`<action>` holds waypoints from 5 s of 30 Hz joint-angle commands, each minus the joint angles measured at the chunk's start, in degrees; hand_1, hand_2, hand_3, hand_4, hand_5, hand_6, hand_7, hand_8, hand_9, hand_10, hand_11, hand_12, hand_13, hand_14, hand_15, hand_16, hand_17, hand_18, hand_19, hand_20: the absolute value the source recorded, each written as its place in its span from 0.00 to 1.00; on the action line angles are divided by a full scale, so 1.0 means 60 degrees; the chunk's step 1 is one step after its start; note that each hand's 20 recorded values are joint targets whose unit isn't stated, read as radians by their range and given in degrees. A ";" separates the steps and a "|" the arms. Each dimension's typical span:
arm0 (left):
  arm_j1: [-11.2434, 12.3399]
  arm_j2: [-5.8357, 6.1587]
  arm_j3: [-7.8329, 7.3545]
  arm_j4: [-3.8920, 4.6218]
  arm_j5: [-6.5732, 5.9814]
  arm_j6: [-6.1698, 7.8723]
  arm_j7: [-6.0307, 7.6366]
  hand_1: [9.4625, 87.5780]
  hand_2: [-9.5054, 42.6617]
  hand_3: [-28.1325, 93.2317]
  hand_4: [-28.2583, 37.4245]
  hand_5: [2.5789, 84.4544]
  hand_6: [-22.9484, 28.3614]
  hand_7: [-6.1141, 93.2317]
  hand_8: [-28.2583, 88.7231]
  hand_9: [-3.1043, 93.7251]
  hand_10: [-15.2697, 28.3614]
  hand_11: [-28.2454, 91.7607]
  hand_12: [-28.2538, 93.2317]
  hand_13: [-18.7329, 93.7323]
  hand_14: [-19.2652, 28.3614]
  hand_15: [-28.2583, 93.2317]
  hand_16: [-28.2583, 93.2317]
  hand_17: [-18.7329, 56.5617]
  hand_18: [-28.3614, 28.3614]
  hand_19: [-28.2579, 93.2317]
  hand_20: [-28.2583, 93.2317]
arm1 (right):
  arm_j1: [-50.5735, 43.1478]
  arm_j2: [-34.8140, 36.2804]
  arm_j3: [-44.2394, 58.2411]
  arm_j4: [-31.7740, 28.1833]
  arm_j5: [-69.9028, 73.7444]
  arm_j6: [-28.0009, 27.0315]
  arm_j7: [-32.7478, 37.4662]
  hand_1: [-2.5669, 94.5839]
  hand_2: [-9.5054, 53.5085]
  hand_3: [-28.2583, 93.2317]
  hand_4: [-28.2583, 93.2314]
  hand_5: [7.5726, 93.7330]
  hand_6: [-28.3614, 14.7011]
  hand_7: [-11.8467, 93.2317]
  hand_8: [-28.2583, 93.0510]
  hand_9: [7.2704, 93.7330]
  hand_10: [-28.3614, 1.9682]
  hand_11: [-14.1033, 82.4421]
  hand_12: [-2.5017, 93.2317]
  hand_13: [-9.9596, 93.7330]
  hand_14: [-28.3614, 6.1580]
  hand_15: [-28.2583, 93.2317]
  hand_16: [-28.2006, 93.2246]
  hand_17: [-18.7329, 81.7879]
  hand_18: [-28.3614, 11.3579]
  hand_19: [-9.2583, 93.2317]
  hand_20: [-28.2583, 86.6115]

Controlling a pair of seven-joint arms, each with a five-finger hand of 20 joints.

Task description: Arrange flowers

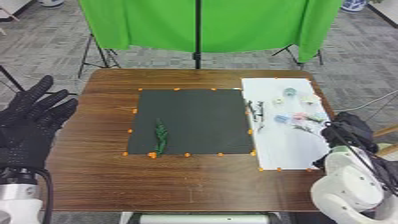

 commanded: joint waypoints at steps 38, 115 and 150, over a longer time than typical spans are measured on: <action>-0.1782 0.0421 0.0453 0.0415 0.0366 -0.0559 -0.1124 0.14 0.35 0.87 0.00 0.39 0.62 0.19 0.17 0.34 0.80 0.46 0.32 0.38 0.98 0.65 0.15 0.16 0.92 0.76 0.29 | 0.8252 -0.5757 -0.7872 0.2918 0.2414 -0.1415 -0.1596 0.61 0.00 0.84 0.00 0.91 0.57 0.33 0.35 1.00 0.62 0.49 0.24 1.00 0.71 0.69 0.41 0.80 0.32 1.00 0.59; -0.2509 0.0748 0.0814 0.0624 0.0389 -0.0744 -0.1277 0.14 0.36 0.87 0.00 0.40 0.63 0.19 0.17 0.34 0.80 0.46 0.32 0.38 0.98 0.66 0.15 0.16 0.92 0.76 0.29 | 0.8159 -0.6389 -0.8541 0.3123 0.3703 -0.2294 -0.0785 0.42 0.06 0.84 0.04 0.87 0.55 0.31 0.15 1.00 0.53 0.46 0.22 0.98 0.65 0.69 0.39 0.80 0.31 1.00 0.56; -0.1280 0.0294 0.0281 0.0218 0.0378 -0.0282 -0.1195 0.15 0.36 0.87 0.00 0.40 0.63 0.19 0.17 0.34 0.80 0.46 0.32 0.38 0.98 0.66 0.15 0.16 0.92 0.76 0.29 | 0.8539 -0.4427 -0.6909 0.2617 0.2341 -0.0838 -0.1286 0.40 0.06 0.84 0.05 0.73 0.51 0.28 0.14 0.90 0.39 0.39 0.20 0.93 0.60 0.67 0.38 0.77 0.30 1.00 0.46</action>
